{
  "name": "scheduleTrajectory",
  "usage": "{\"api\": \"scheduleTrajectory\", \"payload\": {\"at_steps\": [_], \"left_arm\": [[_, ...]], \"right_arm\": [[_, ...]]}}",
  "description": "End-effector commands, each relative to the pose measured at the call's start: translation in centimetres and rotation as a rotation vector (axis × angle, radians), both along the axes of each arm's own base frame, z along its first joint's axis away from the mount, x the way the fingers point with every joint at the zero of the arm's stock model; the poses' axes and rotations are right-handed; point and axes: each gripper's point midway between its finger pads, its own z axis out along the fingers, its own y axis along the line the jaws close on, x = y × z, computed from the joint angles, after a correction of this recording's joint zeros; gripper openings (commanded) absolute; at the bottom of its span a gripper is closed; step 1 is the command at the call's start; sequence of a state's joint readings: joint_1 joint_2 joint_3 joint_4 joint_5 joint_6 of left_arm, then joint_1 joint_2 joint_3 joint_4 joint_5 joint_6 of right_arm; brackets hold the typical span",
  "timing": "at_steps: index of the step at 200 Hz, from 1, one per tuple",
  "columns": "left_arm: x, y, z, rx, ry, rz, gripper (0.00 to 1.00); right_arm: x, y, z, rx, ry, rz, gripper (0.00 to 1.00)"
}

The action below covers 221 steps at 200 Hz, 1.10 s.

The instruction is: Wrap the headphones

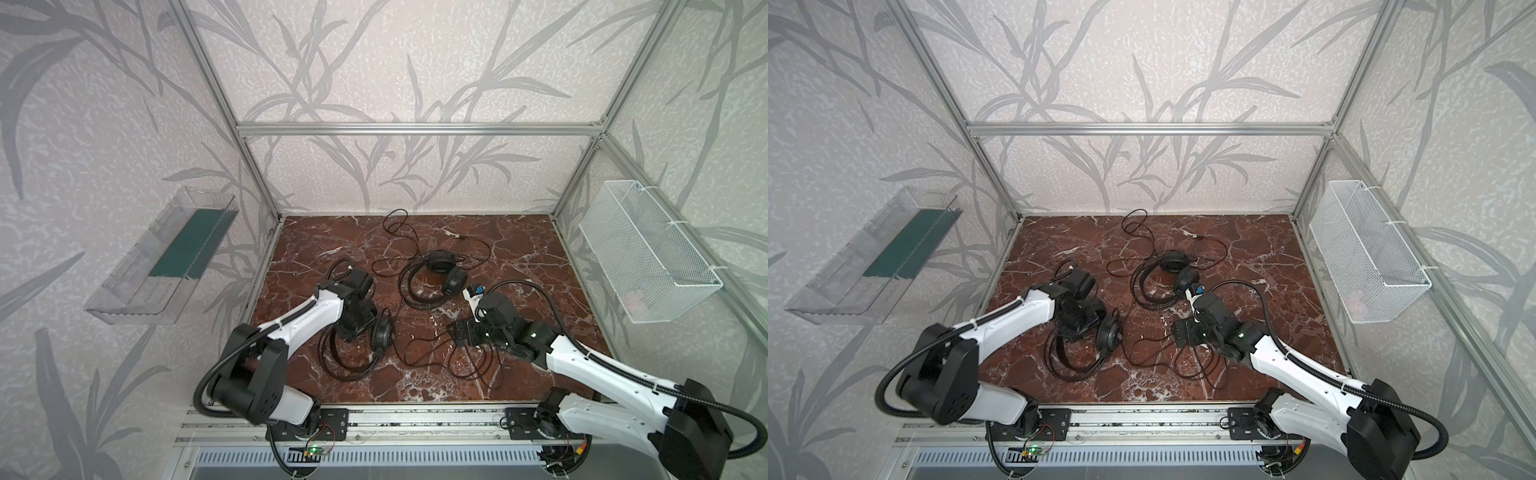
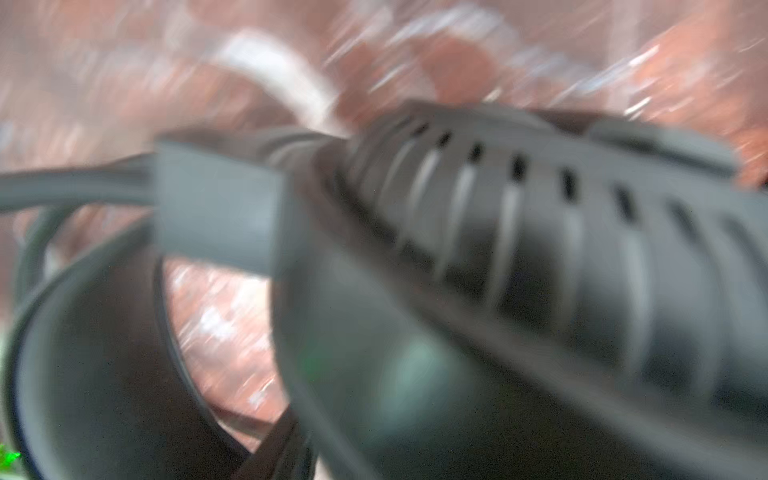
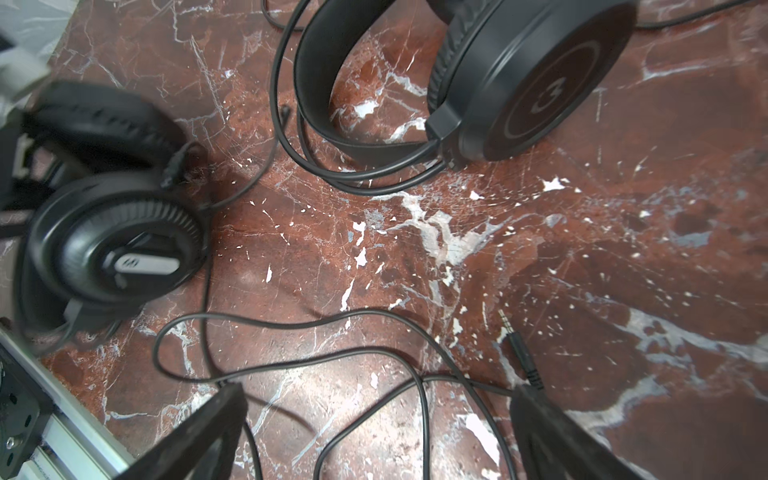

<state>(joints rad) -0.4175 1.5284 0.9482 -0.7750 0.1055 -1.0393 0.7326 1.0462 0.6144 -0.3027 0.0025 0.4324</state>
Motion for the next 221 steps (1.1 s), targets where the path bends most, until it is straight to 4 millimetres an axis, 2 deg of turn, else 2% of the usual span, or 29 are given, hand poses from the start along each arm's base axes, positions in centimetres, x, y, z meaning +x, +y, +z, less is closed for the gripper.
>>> {"api": "scheduleTrajectory", "payload": {"at_steps": [1,21,34,56,63,83,95,100,114,139,157,188,203,221], "left_arm": [[3.9,0.1,0.1,0.103,-0.038,-0.117,0.51],[5.7,-1.3,0.7,0.073,-0.047,-0.14,0.51],[6.3,-1.9,1.8,0.042,-0.082,-0.13,0.53],[6.1,-2.2,4.3,0.0,-0.132,-0.127,0.6],[5.9,-2.1,5.2,-0.009,-0.144,-0.135,0.66],[4.3,0.1,7.3,0.038,-0.142,-0.149,0.86],[3.4,2.5,8.2,0.095,-0.141,-0.175,0.91],[3.0,3.7,8.2,0.12,-0.129,-0.181,0.94],[1.7,6.8,7.8,0.122,-0.104,-0.128,0.95],[1.0,9.4,7.3,0.056,-0.136,-0.081,0.99],[2.0,8.8,7.5,0.038,-0.201,-0.169,0.99],[0.6,10.6,4.3,0.142,-0.051,-0.22,0.99],[0.5,10.8,3.3,0.156,-0.048,-0.221,0.99],[1.7,10.3,4.0,0.133,-0.119,-0.233,0.99]], "right_arm": [[-0.4,-0.8,1.1,-0.021,-0.023,-0.003,0.99],[-0.8,-1.3,1.3,-0.024,-0.025,-0.009,0.99],[-1.0,-1.6,1.4,-0.023,-0.027,-0.013,0.99],[-1.4,-1.9,1.5,-0.015,-0.029,-0.018,0.99],[-1.5,-2.0,1.5,-0.013,-0.027,-0.021,0.99],[-1.8,-2.0,1.4,-0.01,-0.017,-0.016,0.99],[-2.0,-1.9,1.3,-0.008,-0.007,-0.012,0.99],[-2.0,-1.9,1.2,-0.007,-0.005,-0.01,0.99],[-2.0,-1.7,1.3,0.001,-0.002,-0.006,0.99],[-1.9,-1.2,1.4,0.017,-0.007,0.003,0.99],[-1.8,-0.5,1.3,0.024,-0.007,0.013,0.99],[-2.2,0.7,0.9,-0.002,0.009,0.041,0.99],[-2.6,1.1,0.7,-0.015,0.0,0.053,0.99],[-2.9,1.5,0.3,-0.016,0.006,0.06,0.99]]}}
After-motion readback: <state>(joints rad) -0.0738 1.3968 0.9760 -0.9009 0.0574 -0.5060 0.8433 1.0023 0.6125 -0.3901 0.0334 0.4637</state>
